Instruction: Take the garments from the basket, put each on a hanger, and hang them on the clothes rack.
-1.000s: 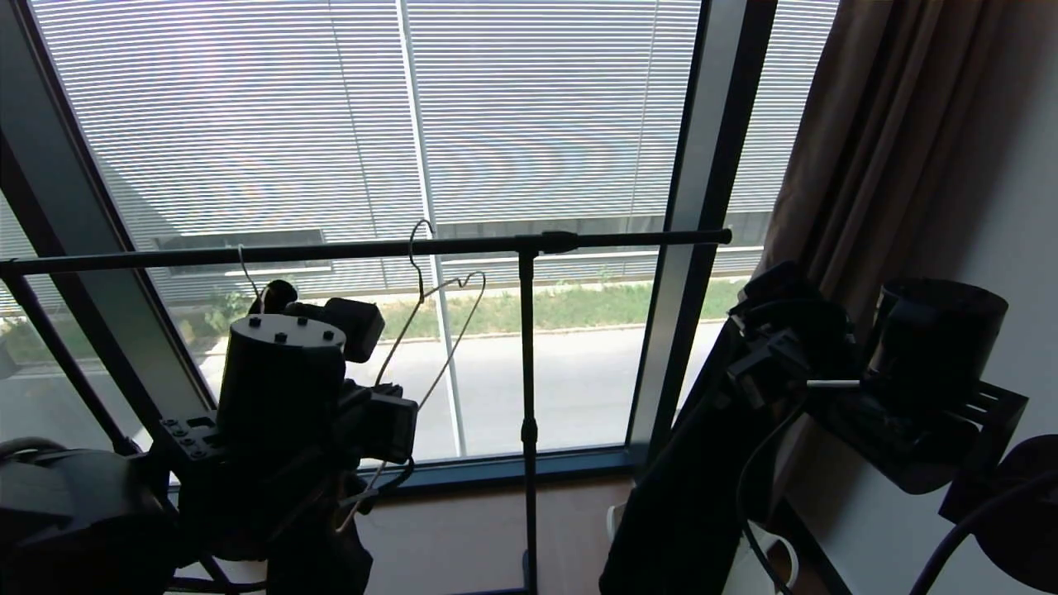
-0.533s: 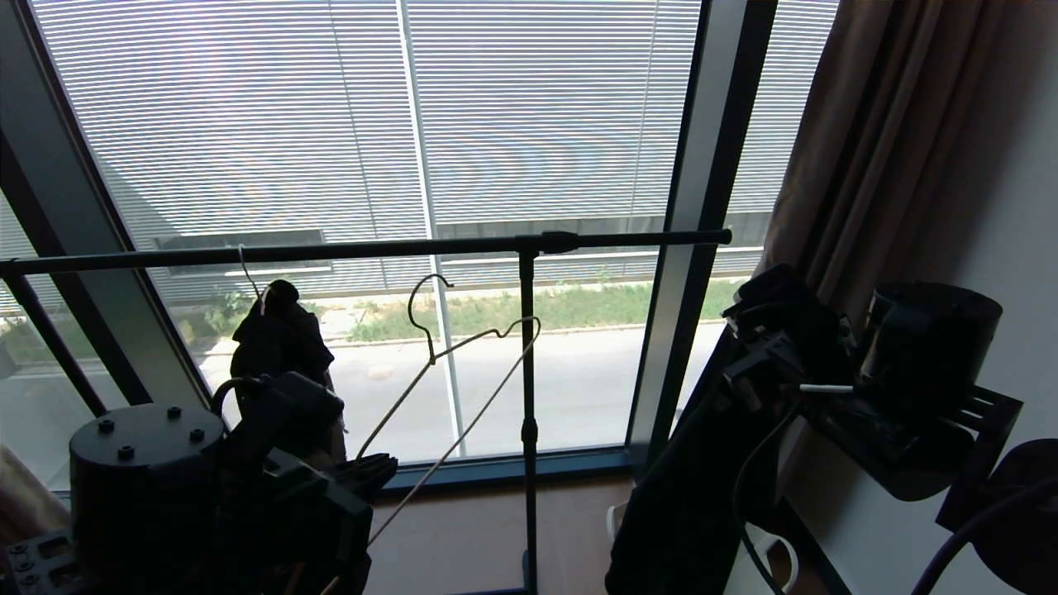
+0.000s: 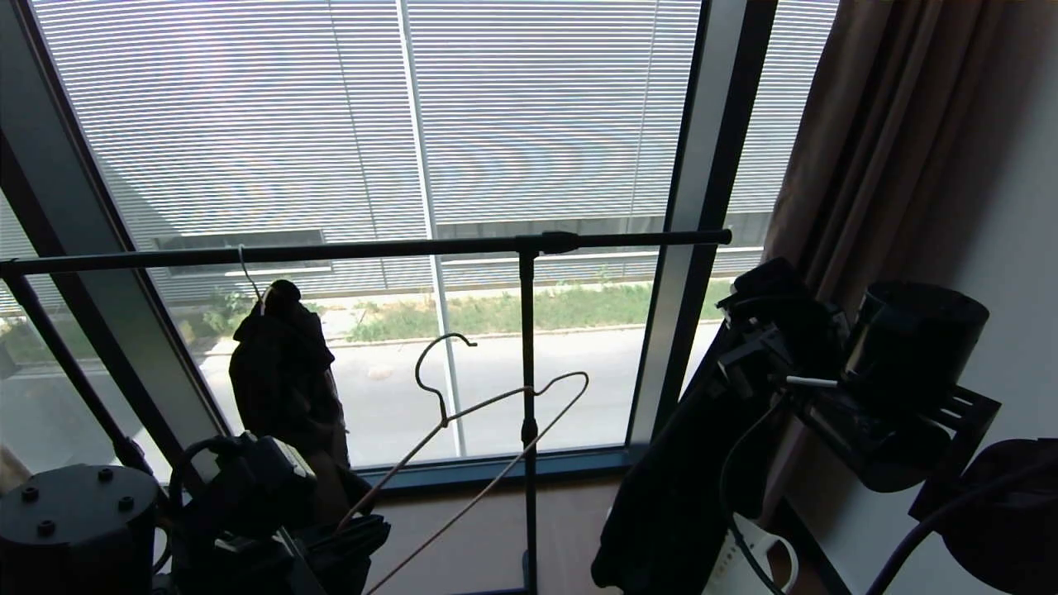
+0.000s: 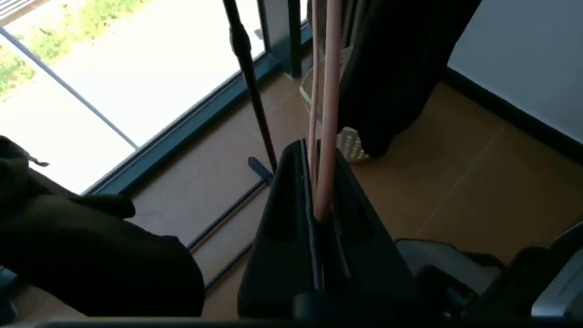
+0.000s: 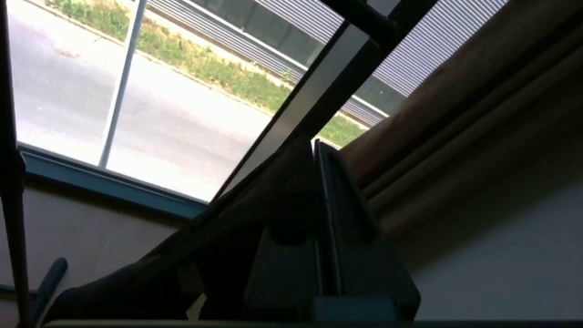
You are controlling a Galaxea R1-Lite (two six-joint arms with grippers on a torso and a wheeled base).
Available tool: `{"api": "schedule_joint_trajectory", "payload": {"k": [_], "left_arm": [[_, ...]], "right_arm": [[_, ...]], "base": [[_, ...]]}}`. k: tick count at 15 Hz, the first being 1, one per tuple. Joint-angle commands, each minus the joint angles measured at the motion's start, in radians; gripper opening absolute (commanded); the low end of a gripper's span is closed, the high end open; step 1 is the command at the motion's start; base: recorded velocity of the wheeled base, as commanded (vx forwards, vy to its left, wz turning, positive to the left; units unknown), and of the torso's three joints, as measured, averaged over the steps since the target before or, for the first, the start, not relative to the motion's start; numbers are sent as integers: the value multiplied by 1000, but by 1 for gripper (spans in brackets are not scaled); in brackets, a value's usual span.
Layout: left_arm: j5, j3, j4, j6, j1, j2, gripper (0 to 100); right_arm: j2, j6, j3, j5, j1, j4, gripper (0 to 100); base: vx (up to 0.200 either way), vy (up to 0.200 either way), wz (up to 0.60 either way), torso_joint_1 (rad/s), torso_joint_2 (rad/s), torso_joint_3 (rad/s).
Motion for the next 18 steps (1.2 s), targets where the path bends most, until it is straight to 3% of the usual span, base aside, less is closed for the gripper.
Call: {"api": "schedule_joint_trajectory", "payload": {"k": [1,4,5,6,13,18], "left_arm": [[-6,-2,-3,8,-27,39,0],[-7,6,-132,44,-100,148,0],[-7,6,-132,44,-100,148,0],[-7,6,-204,46,-116,189,0],[-72,2,-231,41,-128,211,0],[-73,-7,-299,37,-145,257,0]], "right_arm": [[8,-1,0,0,0,0,0],[17,-1,-4,-2,0,-2,0],[17,-1,-4,-2,0,-2,0],[23,-1,-13,-27,-4,-2,0],[75,1,-57,-80,-34,-7,0],[104,-1,-53,-94,-32,-69,0]], "base": [[0,0,0,0,0,0],[0,0,0,0,0,0],[0,0,0,0,0,0],[0,0,0,0,0,0],[0,0,0,0,0,0],[0,0,0,0,0,0]]}}
